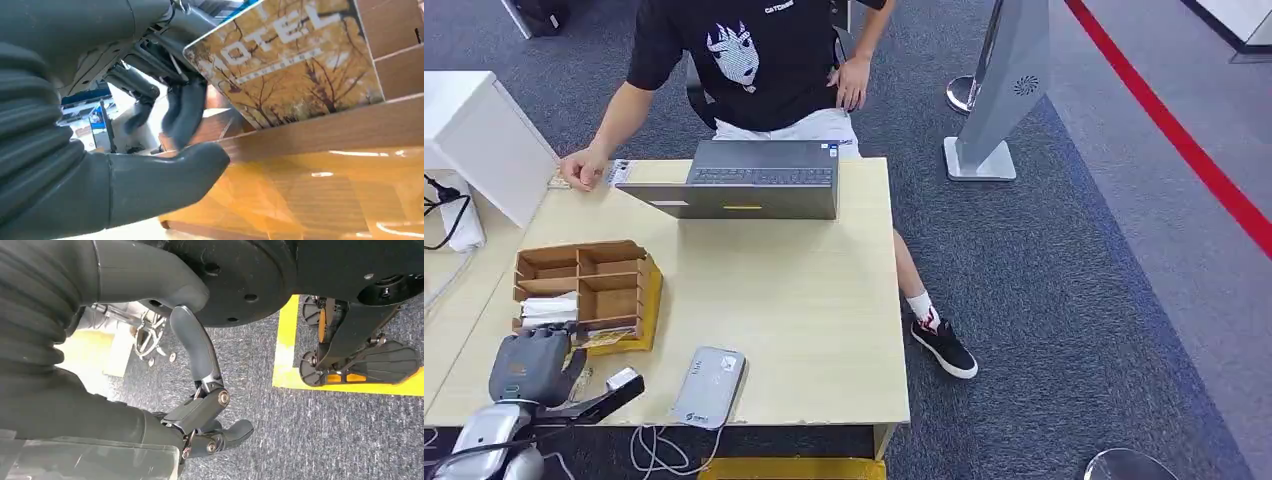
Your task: Pass the card to the sensor for recognition and then transmit it.
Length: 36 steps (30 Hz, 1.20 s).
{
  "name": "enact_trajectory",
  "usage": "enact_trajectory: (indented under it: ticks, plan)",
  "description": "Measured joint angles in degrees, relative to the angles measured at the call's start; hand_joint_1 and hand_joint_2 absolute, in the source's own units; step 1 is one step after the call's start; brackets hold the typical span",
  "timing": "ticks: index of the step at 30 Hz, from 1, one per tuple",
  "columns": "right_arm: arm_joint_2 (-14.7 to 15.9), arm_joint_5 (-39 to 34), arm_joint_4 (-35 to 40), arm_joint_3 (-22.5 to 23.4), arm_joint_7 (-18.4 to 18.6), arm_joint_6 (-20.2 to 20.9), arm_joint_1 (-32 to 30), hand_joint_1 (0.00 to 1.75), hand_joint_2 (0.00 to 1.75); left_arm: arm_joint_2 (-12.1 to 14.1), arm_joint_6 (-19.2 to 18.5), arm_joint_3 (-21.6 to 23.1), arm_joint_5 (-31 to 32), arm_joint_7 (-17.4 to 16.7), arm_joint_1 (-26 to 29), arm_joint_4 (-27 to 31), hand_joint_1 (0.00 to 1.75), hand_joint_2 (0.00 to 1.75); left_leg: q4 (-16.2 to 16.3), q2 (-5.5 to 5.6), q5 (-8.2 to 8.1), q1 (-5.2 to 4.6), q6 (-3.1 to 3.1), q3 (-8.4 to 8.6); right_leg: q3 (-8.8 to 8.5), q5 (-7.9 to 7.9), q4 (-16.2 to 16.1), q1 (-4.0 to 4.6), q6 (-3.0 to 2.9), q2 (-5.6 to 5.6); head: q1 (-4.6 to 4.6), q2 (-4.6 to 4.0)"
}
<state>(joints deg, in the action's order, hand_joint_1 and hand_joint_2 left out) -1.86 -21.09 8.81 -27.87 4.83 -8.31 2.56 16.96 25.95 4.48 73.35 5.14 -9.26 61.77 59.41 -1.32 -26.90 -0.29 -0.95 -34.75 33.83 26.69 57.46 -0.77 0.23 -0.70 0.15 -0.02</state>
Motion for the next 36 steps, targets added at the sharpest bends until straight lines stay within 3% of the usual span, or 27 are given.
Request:
enact_trajectory:
  ticks: [23,36]
  plan:
    - [0.0,-0.3,0.0,-0.1,0.0,0.0,0.0,0.0,1.75,-0.1,1.4,0.0,-0.3,-0.2,0.4,1.0,0.0,1.75,0.0,0.0,0.0,0.0,0.0,0.0,0.0,0.0,0.0,0.0,0.0,0.0,0.0,0.0]
    - [0.0,-0.5,0.0,-0.2,0.0,0.0,0.0,0.0,1.75,-1.9,1.4,0.6,2.3,0.2,0.3,1.3,0.0,1.75,0.0,0.0,0.0,-0.01,0.0,0.0,0.0,0.0,0.0,0.0,0.0,0.0,0.0,0.0]
